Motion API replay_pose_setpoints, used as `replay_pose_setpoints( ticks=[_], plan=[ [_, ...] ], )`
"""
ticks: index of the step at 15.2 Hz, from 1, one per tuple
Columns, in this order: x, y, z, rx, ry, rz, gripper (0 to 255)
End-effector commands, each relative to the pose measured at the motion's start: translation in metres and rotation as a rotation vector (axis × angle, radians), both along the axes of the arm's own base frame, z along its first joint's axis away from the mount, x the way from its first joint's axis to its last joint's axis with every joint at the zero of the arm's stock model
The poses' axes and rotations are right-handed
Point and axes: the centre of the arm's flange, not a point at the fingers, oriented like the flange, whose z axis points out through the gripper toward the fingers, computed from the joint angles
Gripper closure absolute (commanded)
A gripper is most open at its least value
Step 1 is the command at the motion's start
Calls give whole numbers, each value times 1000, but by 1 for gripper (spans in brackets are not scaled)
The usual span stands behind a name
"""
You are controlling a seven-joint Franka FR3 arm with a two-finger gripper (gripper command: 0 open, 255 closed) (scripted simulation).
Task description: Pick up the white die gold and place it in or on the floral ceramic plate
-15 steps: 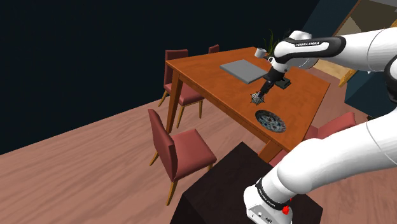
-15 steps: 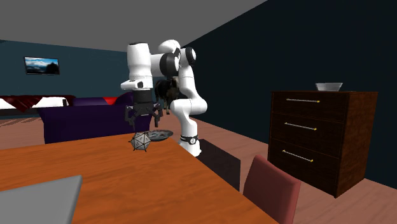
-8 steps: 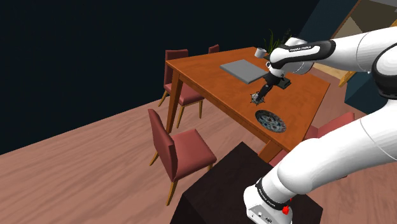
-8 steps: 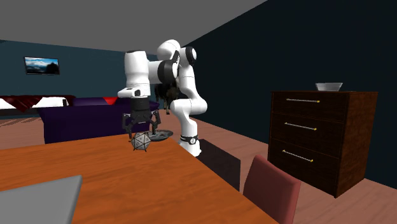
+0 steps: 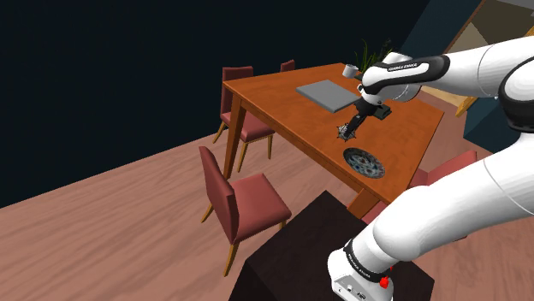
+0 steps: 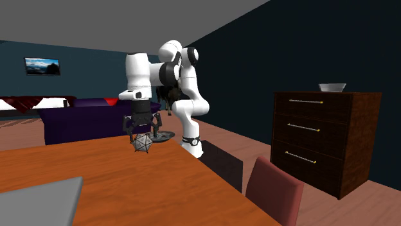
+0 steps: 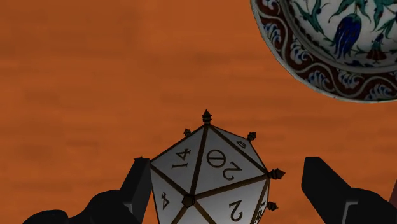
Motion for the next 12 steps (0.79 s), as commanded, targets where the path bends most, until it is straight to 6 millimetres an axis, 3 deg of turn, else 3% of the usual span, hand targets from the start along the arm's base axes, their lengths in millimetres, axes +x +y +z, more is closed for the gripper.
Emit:
replay_pose_setpoints(
  ticks=[1, 9, 12],
  plan=[
    [0, 3, -6, 12, 13, 3, 255],
    [-2, -2, -16, 13, 12, 3, 255],
    [0, 3, 5, 12, 13, 3, 255]
  ],
)
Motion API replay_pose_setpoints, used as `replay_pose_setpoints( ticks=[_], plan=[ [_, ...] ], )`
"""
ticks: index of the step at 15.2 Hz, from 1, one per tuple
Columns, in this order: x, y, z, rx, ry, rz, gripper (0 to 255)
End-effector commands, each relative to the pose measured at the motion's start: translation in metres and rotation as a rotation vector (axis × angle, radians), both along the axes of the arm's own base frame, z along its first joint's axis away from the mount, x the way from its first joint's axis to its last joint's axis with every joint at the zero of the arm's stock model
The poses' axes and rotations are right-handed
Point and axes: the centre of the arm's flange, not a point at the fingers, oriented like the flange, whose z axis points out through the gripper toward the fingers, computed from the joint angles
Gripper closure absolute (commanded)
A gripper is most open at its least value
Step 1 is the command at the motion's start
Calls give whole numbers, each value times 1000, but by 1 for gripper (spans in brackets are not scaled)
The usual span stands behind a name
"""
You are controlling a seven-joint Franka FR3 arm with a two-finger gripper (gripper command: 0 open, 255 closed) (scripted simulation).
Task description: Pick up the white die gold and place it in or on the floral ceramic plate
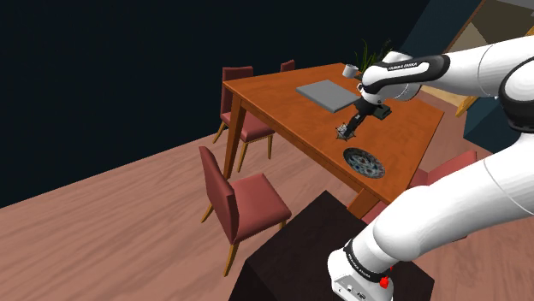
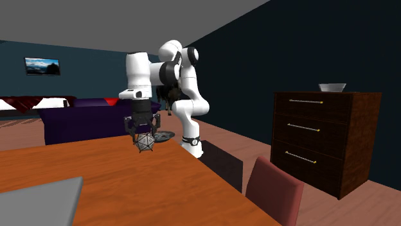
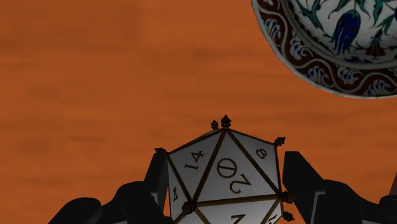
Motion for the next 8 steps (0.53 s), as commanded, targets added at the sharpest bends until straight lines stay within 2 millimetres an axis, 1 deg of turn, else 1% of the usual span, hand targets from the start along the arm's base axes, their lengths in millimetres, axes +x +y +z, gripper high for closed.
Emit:
replay_pose_setpoints(
  ticks=[1, 8],
  plan=[
    [-2, 2, 8, 14, 16, 1, 255],
    [-2, 2, 44, 14, 16, 1, 255]
  ],
)
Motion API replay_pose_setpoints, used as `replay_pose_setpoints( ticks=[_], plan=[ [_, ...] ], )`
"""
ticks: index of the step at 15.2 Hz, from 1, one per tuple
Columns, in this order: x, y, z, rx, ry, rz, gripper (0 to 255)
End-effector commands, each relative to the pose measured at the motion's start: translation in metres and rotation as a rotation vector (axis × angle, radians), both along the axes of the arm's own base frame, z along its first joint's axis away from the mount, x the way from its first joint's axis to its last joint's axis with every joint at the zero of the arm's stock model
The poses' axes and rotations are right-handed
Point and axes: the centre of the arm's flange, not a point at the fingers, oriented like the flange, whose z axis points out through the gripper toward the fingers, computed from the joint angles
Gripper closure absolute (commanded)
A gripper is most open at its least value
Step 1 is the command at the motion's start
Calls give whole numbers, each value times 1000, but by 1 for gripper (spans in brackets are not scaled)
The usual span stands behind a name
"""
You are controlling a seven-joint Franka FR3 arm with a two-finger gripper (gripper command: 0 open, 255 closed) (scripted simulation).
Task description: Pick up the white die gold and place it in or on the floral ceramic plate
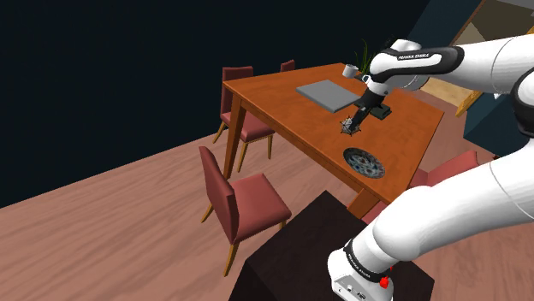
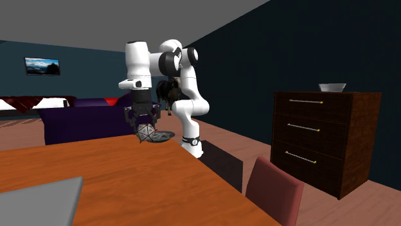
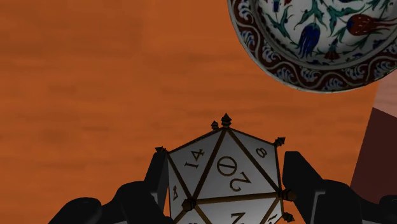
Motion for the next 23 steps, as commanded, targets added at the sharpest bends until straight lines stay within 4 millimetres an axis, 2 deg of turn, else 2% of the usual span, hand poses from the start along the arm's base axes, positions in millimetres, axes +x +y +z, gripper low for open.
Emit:
replay_pose_setpoints(
  ticks=[1, 9, 23],
  plan=[
    [1, 1, 12, 0, 0, 0, 255],
    [1, 1, 54, 0, 0, 0, 255],
    [-161, 79, 51, 0, 0, 0, 255]
  ],
)
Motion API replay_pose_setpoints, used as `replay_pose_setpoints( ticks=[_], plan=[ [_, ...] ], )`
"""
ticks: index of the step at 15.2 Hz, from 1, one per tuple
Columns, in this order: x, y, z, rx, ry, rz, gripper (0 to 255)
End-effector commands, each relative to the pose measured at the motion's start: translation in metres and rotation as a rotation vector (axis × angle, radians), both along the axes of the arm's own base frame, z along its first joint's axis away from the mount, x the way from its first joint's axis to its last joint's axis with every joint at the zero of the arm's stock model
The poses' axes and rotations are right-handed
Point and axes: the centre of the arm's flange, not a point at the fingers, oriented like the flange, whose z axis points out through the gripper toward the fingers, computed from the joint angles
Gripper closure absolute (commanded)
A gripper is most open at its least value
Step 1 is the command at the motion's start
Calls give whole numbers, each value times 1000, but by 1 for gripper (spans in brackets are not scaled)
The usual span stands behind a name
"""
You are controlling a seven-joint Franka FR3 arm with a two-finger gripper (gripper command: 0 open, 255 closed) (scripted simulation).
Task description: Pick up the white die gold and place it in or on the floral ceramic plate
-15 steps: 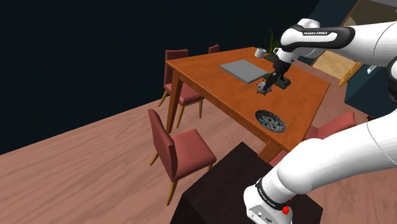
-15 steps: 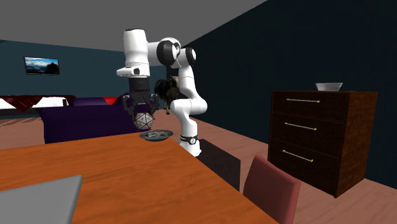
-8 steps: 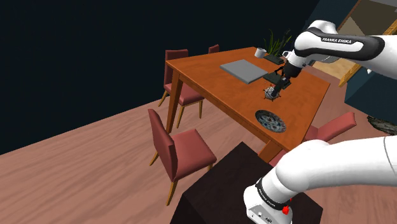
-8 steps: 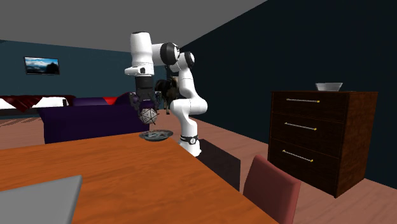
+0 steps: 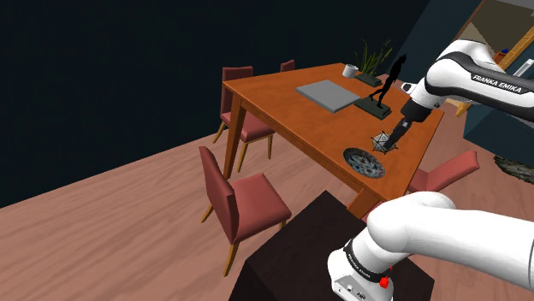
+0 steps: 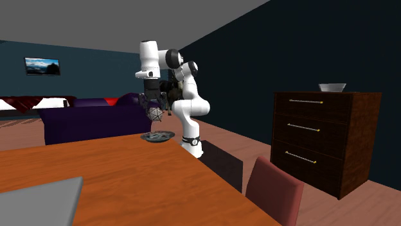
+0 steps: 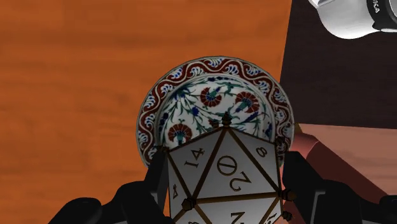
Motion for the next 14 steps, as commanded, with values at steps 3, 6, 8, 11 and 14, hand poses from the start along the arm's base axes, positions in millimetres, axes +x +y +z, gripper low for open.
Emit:
replay_pose_setpoints(
  ticks=[3, 6, 8, 11, 14],
  plan=[
    [-9, 7, -14, -1, 1, 0, 255],
    [-9, 7, -30, -1, 1, 0, 255],
    [-9, 7, -41, -1, 1, 0, 255],
    [-9, 7, -56, -1, 1, 0, 255],
    [-9, 7, -65, -1, 1, 0, 255]
  ],
)
